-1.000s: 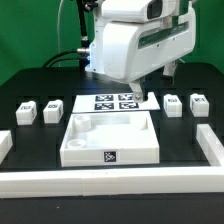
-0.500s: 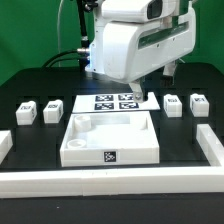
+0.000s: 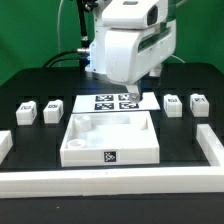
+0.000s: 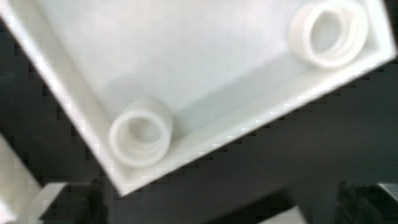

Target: Assemble one leg

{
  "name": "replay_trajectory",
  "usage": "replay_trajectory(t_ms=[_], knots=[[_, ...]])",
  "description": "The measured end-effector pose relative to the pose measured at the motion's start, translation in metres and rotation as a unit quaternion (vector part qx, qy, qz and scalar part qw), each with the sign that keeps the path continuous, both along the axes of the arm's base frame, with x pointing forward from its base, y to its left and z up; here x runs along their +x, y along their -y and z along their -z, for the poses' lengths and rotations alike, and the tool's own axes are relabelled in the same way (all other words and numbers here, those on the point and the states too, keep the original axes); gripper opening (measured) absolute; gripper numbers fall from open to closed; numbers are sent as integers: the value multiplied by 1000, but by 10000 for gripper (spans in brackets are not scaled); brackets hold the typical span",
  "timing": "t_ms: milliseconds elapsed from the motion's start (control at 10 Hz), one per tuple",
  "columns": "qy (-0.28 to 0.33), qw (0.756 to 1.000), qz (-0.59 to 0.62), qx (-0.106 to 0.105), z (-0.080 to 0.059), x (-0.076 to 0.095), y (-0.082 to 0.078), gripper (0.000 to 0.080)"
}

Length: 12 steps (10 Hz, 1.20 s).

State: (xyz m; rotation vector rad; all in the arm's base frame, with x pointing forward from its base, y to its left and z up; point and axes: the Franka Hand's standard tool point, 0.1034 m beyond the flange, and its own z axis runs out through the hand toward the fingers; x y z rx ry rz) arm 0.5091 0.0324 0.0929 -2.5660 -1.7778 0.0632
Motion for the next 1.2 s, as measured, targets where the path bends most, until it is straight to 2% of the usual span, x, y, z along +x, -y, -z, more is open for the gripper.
replay_trajectory(t_ms=[100, 300, 800, 1000, 1200], knots=[[-11, 999, -32, 2, 8, -10, 9, 650], [-24, 999, -46, 3, 12, -16, 25, 650], [-26, 998, -52, 4, 14, -18, 26, 650], [-35, 990, -135, 13, 26, -41, 38, 650], [-50, 986, -156, 20, 40, -68, 46, 650]])
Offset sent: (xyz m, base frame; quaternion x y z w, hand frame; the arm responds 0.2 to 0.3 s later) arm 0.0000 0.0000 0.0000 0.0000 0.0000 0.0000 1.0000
